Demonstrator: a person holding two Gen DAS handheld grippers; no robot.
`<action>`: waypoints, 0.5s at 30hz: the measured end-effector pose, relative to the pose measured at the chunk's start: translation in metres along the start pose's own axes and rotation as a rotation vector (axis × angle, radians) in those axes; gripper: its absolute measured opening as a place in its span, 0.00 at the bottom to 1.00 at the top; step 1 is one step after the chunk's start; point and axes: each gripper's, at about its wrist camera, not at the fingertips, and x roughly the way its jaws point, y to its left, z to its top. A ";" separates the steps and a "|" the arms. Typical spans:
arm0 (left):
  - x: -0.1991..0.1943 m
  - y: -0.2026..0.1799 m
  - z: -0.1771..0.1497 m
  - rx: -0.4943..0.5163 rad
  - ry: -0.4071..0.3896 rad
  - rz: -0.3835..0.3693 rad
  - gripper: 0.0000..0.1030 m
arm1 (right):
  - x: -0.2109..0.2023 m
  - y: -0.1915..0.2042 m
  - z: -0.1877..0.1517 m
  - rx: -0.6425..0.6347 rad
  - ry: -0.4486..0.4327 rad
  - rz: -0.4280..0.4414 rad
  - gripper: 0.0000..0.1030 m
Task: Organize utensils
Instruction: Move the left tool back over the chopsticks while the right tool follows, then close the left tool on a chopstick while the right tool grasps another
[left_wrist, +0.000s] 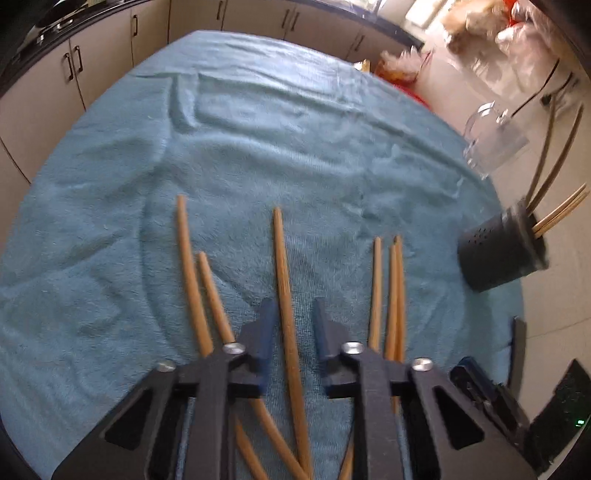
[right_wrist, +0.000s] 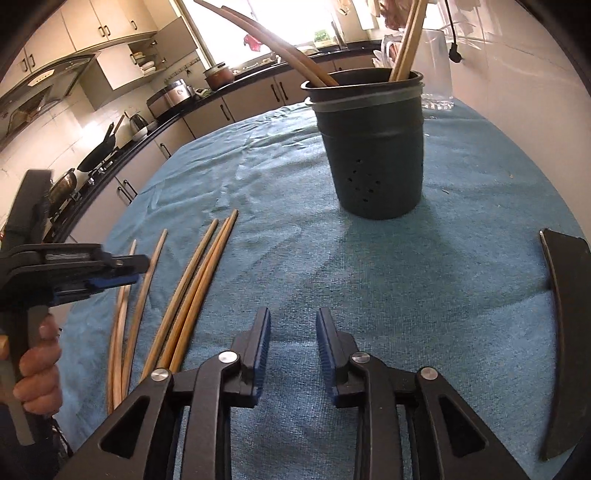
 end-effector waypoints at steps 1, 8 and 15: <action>0.001 -0.004 -0.001 0.020 -0.008 0.032 0.07 | 0.001 0.001 0.000 -0.004 0.000 0.002 0.30; -0.007 0.007 -0.017 0.031 -0.025 0.037 0.07 | 0.000 0.002 0.000 -0.015 0.002 0.013 0.33; -0.019 0.030 -0.029 0.005 -0.027 -0.033 0.08 | 0.002 0.009 0.008 -0.031 0.042 0.005 0.33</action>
